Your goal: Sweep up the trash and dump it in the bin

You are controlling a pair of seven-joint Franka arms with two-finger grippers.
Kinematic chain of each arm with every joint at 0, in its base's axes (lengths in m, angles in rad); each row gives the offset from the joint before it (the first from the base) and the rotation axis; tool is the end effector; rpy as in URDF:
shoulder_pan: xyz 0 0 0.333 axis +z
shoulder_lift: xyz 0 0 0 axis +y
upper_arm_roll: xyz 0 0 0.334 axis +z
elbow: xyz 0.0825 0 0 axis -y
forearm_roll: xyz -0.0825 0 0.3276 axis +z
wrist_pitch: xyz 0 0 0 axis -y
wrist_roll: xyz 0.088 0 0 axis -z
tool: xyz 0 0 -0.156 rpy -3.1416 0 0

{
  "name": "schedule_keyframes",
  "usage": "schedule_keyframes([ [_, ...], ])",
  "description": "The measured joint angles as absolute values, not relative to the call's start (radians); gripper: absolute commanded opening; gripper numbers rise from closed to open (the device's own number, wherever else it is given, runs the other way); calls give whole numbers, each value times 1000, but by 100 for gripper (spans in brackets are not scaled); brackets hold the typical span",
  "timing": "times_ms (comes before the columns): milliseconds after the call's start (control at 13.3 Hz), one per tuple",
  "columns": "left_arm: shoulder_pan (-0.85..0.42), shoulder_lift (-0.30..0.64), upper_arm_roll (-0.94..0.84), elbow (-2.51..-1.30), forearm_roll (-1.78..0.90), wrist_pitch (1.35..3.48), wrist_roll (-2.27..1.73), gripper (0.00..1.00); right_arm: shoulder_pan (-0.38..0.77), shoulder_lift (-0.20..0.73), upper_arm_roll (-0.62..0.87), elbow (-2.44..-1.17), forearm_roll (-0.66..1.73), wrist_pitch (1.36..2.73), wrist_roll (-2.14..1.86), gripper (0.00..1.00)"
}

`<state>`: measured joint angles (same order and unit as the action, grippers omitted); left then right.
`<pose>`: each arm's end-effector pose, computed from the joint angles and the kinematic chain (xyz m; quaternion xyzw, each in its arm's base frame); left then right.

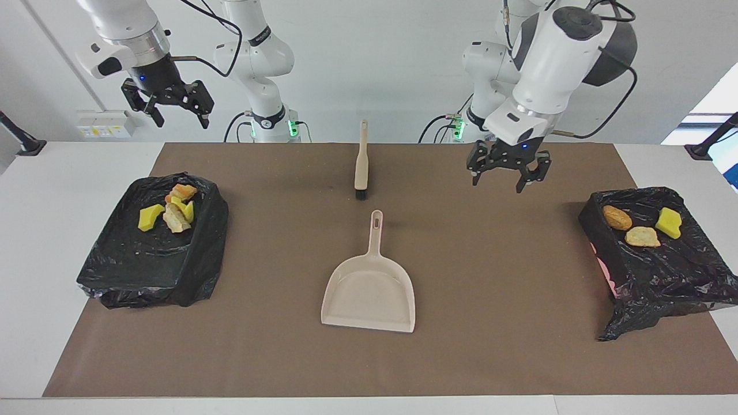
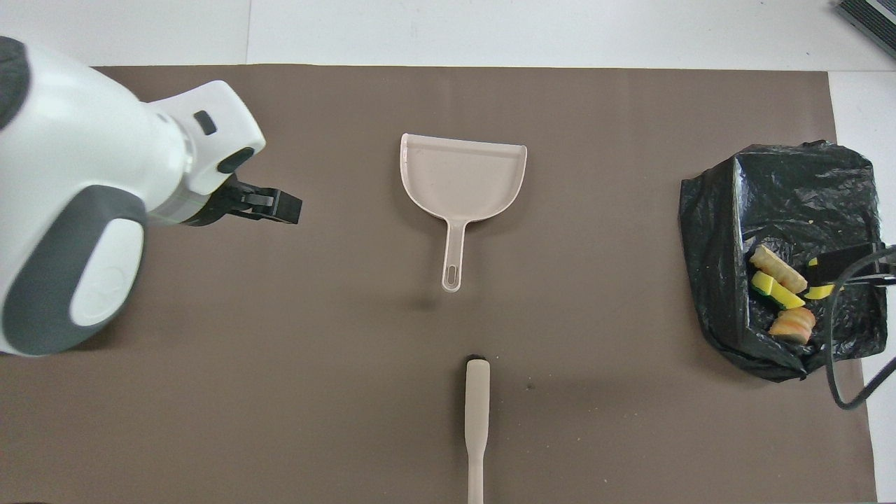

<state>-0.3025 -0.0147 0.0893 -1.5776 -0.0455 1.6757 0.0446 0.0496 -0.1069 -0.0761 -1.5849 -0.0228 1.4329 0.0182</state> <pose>0.4967 -0.1140 0.6083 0.9900 -0.1272 0.0542 0.0280 0.4456 -0.0178 0.6265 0.9994 -0.0233 -0.0227 0.0072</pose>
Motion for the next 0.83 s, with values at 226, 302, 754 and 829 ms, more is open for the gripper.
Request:
schedule_keyframes([
  [226,-232,-71,92,-1565,-45,1591,128,100,48,-107,-76,-1585,-23,1433,18,100],
  [302,-225,-75,92,-1554,-40,1564,143,100,48,-107,-76,-1585,-23,1433,18,100],
  [754,-223,-42,88,-1483,14,1470,150,100,48,-107,-76,-1585,-23,1433,18,100],
  [829,-214,-41,89,-1483,15,1467,150,100,48,-107,-76,-1585,-23,1433,18,100],
])
